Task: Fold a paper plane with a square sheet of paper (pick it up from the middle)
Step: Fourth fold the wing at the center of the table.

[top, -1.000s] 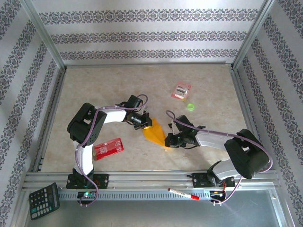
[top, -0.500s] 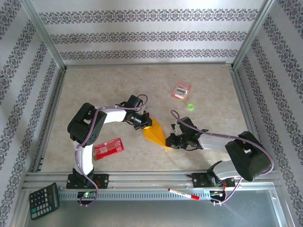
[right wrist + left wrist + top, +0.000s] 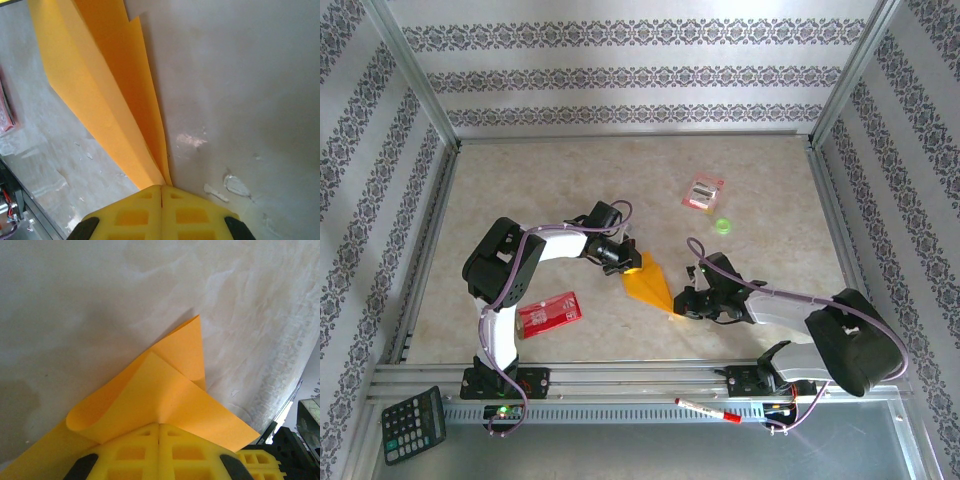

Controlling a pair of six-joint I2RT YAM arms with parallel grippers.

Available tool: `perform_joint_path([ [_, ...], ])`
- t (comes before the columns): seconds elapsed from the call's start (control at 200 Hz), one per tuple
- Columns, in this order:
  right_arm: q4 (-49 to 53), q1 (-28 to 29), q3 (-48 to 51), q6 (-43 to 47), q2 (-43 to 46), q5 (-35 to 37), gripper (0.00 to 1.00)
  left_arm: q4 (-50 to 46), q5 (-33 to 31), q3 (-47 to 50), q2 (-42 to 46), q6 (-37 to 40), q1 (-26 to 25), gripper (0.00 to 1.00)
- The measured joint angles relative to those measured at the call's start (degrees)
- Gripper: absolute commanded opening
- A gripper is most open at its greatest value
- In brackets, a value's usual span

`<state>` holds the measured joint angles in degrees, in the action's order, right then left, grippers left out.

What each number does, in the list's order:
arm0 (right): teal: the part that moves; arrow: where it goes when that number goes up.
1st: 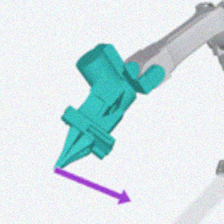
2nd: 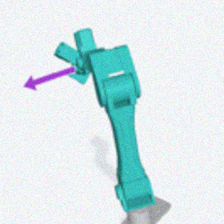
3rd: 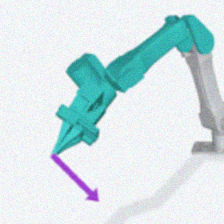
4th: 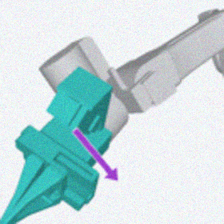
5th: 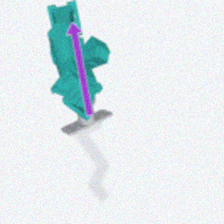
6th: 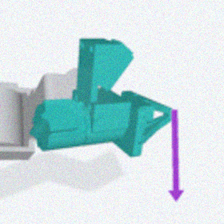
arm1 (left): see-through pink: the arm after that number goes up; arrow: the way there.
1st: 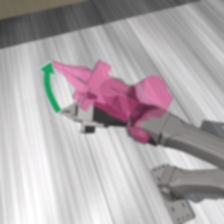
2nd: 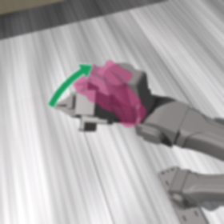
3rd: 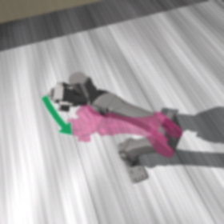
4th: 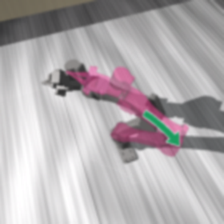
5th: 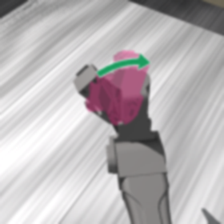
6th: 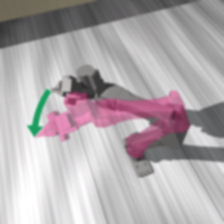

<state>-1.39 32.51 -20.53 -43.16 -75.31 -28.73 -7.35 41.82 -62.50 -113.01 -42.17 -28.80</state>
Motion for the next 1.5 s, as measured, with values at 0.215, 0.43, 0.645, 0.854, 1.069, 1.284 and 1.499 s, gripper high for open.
perform_joint_path([
  [0.215, 2.0, 0.8, 1.1, -0.9, 2.8, 1.3, 0.0, -0.2, 0.2, -0.2, -0.2, 0.1, 0.0, 0.0],
  [0.43, 6.2, 1.1, 1.7, -1.7, 6.2, 2.1, 0.0, -0.4, 0.0, -0.3, -0.2, 0.3, 0.0, 0.0],
  [0.645, 15.0, 1.9, 0.6, -1.6, 12.4, 2.6, 0.0, -0.4, -0.3, -0.5, -0.3, 0.4, 0.0, 0.0],
  [0.854, 14.7, 4.3, -6.8, -0.5, 9.2, 2.5, 0.0, -0.4, -0.3, -0.5, -0.3, 0.4, 0.0, 0.0],
  [1.069, 12.8, 4.4, -13.3, 2.6, -3.1, 2.6, 0.0, -0.4, -0.3, -0.5, -0.3, 0.4, 0.0, 0.0],
  [1.284, 11.6, 2.1, -15.5, 5.7, -10.3, 2.2, 0.0, -0.4, -0.3, -0.5, -0.3, 0.4, 0.0, 0.0],
  [1.499, 10.9, 0.6, -15.4, 6.8, -12.1, 1.0, 0.0, -0.4, -0.3, -0.6, -0.3, 0.4, 0.0, 0.0],
])
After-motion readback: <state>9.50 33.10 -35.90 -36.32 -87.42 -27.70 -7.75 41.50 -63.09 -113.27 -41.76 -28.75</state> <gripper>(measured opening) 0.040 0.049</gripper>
